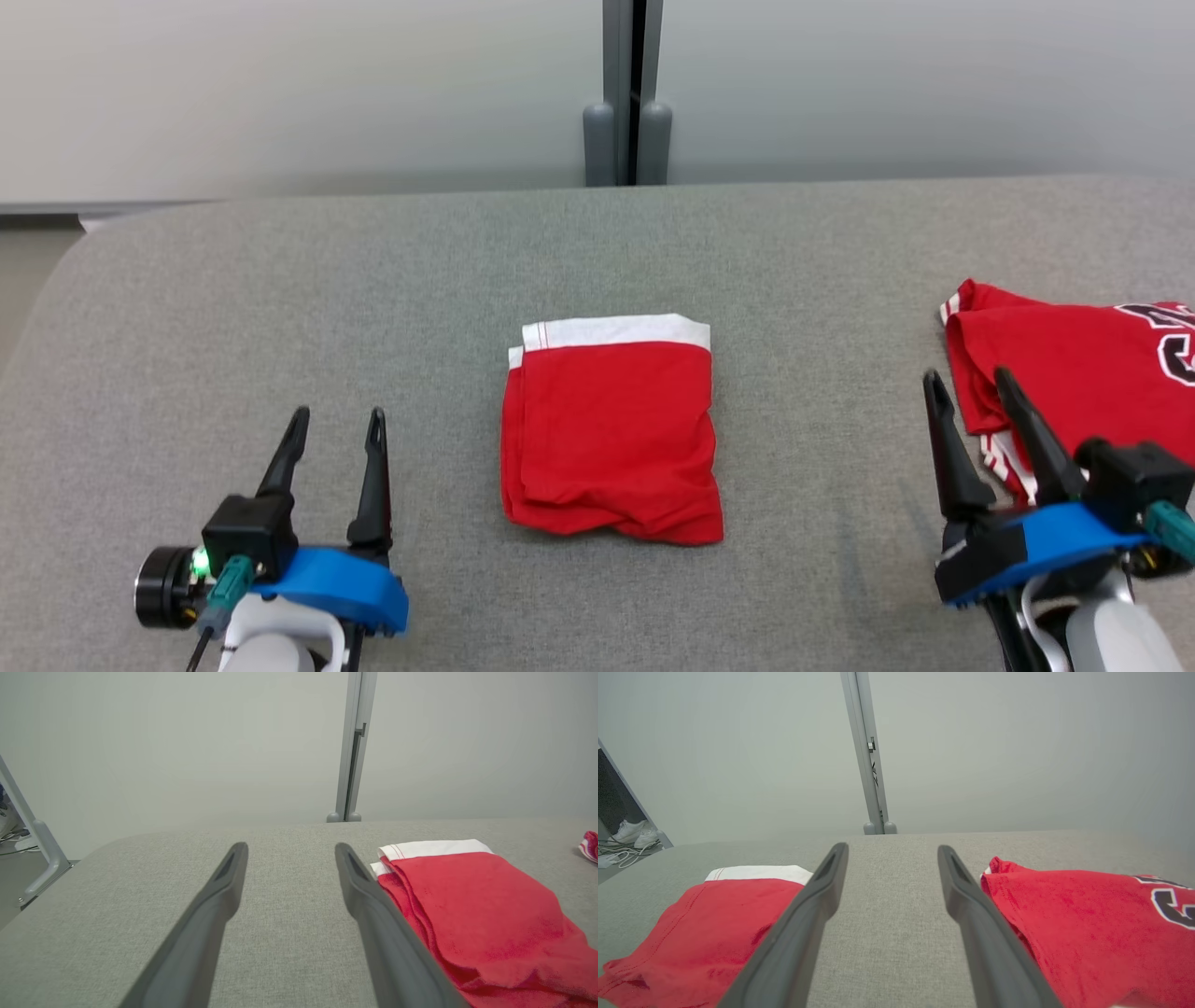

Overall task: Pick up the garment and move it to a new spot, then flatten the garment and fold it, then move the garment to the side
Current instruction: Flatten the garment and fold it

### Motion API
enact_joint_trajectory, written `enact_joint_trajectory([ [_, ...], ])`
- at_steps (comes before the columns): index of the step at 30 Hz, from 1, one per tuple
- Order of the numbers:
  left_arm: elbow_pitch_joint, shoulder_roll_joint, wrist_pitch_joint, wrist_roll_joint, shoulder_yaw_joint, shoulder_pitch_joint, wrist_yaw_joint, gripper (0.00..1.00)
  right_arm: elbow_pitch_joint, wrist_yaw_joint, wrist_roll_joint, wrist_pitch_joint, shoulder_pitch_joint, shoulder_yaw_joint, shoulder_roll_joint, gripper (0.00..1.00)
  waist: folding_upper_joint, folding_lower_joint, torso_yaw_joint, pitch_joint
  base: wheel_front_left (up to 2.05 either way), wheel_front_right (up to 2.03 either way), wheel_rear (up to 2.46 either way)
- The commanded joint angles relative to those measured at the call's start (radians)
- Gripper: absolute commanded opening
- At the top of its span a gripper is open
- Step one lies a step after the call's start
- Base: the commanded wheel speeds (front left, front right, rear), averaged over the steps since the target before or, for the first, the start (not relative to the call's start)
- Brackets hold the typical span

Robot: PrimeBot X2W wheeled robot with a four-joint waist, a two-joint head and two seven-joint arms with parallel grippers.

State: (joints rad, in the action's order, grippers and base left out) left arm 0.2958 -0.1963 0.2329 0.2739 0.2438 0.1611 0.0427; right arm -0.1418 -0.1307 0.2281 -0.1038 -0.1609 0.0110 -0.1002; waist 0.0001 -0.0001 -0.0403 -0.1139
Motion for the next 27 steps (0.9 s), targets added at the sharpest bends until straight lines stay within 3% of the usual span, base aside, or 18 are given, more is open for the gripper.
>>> enact_joint_trajectory([
  [1,-0.006,-0.011,-0.01,0.005,0.002,-0.028,0.005,1.0,0.028,0.0,-0.01,0.018,0.051,0.018,0.011,1.0,-0.0001,0.0001,0.014,0.029,0.0,0.0,0.0],
  [15,-0.064,-0.036,-0.054,0.015,0.014,-0.152,0.029,1.0,0.147,0.0,-0.029,0.096,0.239,0.059,0.043,1.0,-0.0001,0.0001,0.023,0.129,0.0,0.0,0.0],
  [27,-0.095,-0.047,-0.078,0.023,0.019,-0.173,0.047,1.0,0.194,0.0,-0.061,0.138,0.274,0.078,0.049,1.0,-0.0001,0.0001,0.022,0.148,0.0,0.0,0.0],
])
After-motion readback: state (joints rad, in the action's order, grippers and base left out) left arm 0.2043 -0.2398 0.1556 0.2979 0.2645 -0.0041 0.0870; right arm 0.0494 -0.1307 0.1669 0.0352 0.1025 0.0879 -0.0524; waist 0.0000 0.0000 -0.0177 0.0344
